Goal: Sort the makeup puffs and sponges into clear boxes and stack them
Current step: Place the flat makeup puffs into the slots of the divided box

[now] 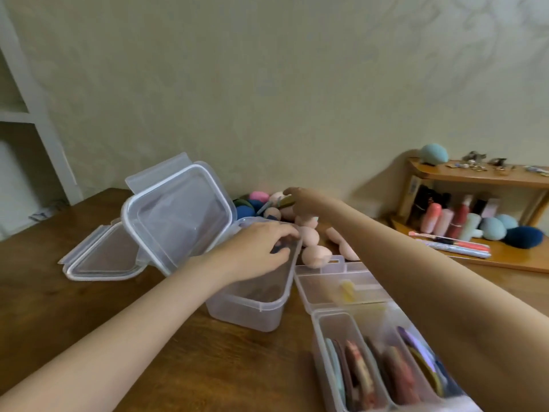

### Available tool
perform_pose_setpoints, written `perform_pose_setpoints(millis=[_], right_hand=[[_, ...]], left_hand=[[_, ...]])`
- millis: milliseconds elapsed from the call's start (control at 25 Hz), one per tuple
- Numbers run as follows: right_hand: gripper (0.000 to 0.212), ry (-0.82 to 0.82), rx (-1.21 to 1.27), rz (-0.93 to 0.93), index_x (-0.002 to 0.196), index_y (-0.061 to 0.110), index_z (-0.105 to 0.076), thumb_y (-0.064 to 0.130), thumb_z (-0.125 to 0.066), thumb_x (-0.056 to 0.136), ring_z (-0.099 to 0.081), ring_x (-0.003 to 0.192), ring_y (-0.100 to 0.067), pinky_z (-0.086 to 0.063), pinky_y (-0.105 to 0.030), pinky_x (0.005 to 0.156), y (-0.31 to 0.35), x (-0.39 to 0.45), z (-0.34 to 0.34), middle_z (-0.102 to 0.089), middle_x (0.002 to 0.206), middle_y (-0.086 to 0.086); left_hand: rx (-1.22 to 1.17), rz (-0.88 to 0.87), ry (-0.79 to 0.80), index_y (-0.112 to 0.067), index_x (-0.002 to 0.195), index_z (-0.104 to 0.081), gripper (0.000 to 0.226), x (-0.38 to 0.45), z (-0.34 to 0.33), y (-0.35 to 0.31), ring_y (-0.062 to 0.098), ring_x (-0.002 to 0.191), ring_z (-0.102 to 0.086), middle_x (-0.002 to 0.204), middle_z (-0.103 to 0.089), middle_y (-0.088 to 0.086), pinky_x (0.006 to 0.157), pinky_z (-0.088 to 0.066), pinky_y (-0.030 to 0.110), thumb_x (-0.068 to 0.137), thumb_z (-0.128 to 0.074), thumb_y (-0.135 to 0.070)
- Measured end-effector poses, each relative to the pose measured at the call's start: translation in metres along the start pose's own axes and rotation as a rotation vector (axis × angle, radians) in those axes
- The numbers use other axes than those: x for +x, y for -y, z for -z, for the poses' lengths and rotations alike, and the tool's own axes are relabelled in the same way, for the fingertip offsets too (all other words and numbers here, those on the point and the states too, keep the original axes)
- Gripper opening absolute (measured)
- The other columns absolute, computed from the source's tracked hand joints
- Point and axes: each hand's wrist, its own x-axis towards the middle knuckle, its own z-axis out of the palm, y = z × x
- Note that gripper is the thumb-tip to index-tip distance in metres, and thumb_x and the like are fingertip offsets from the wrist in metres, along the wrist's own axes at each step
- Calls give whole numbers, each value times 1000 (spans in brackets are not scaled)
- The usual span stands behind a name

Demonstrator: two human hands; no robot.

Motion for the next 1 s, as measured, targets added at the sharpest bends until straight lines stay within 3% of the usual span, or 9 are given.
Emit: perform_pose_setpoints(millis=[120,240,320,440,520,600,720,840,1000], right_hand=[[36,-18,81,-111,122,13,-59,25,-52,89,-61,101,-27,-50,-36,95,-1,26,-16,-65,116,-9],[32,-148,294,-98,119,4,-63,11,-51,90,-59,110,-28,-48,-31,93,-2,18,-3,-64,120,-10],[29,-272,386,-44,113,3,-68,9,-52,89,-61,105,-26,-46,-26,79,-5,-12,24,-66,119,-12],[23,-371,316,26,105,2,-69,13,-61,87,-57,73,-16,-42,-17,58,-27,-86,60,-70,105,-14],[23,-361,248,-6,107,3,-65,9,-62,85,-57,75,-16,-44,-21,55,-52,-138,70,-67,100,-11],[28,-320,134,-69,113,2,-58,7,-60,85,-59,87,-20,-45,-25,67,-80,-186,72,-64,103,-9],[35,-336,149,-192,119,8,-48,7,-60,85,-58,90,-23,-53,-34,80,-116,-235,72,-61,109,-12],[39,-360,249,-233,120,8,-42,6,-60,85,-55,84,-20,-55,-33,74,-135,-266,74,-56,100,-9],[39,-270,181,-187,119,7,-46,10,-63,84,-54,83,-15,-46,-15,60,-144,-286,68,-55,97,-4]], left_hand=[[22,-1,-16,-31,124,-55,35,6,-1,9,13,105,-57,116,-59,-2,93,-48,36,92,-49,-19],[34,20,-70,-28,121,-58,32,10,2,6,15,113,-54,126,-55,-2,95,-47,33,93,-48,-19],[-19,28,-137,-25,120,-59,30,10,1,-5,14,114,-53,127,-55,-3,96,-46,30,93,-48,-19],[-34,-37,-157,-21,115,-62,28,11,-8,-40,19,112,-54,124,-59,3,96,-45,36,91,-48,-16],[-60,-111,-112,-18,111,-65,27,14,-18,-70,24,114,-55,122,-61,8,94,-44,36,89,-49,-15],[-81,-210,-35,-17,111,-65,27,13,-32,-105,22,109,-58,116,-63,5,89,-45,28,89,-49,-16],[-116,-325,111,-19,119,-60,33,14,-53,-151,19,112,-57,122,-62,2,95,-46,34,89,-48,-15],[-47,-391,245,-16,122,-57,33,17,-66,-184,22,118,-51,127,-57,5,93,-44,34,92,-44,-14],[39,-410,325,-18,127,-55,37,18,-75,-200,22,130,-35,136,-51,6,107,-35,42,95,-38,-13]])
